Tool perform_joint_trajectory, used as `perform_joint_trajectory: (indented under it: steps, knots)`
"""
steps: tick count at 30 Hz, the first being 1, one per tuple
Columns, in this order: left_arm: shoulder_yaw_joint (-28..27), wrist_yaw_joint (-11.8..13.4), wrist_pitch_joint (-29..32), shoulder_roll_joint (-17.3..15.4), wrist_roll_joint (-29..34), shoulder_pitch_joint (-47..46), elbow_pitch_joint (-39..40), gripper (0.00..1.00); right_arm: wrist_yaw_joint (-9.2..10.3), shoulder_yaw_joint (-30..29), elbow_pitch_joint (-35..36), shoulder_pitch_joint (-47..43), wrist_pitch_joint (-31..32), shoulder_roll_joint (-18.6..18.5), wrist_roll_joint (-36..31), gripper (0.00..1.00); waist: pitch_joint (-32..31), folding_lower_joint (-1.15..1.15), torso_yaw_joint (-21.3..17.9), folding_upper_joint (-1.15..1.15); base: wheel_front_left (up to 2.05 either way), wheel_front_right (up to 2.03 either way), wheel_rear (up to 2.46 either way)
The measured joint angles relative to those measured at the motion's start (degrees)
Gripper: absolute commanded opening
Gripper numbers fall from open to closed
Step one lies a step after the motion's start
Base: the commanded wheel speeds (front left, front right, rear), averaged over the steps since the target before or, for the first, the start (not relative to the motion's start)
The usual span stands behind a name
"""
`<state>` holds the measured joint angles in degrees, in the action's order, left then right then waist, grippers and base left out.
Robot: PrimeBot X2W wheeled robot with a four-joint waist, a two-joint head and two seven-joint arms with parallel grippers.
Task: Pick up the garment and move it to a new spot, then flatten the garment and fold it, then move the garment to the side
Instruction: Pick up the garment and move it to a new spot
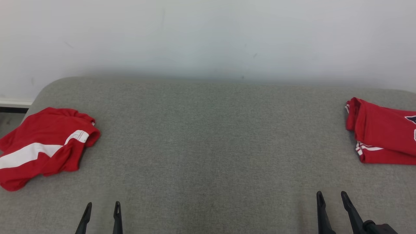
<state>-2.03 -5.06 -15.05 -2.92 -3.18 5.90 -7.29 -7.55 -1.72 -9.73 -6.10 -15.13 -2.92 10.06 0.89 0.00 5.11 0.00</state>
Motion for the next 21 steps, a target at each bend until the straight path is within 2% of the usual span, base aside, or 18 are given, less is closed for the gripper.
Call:
perform_joint_trajectory:
  steps: [21]
  knots:
    - [-2.15, 0.87, 0.0, 0.0, 0.18, 0.19, -1.34, 1.0, 0.0, 1.8, -1.02, 0.17, 0.0, 0.02, 0.33, 1.0, 0.14, 0.0, 13.84, 0.0, 0.0, 0.0, 0.0]
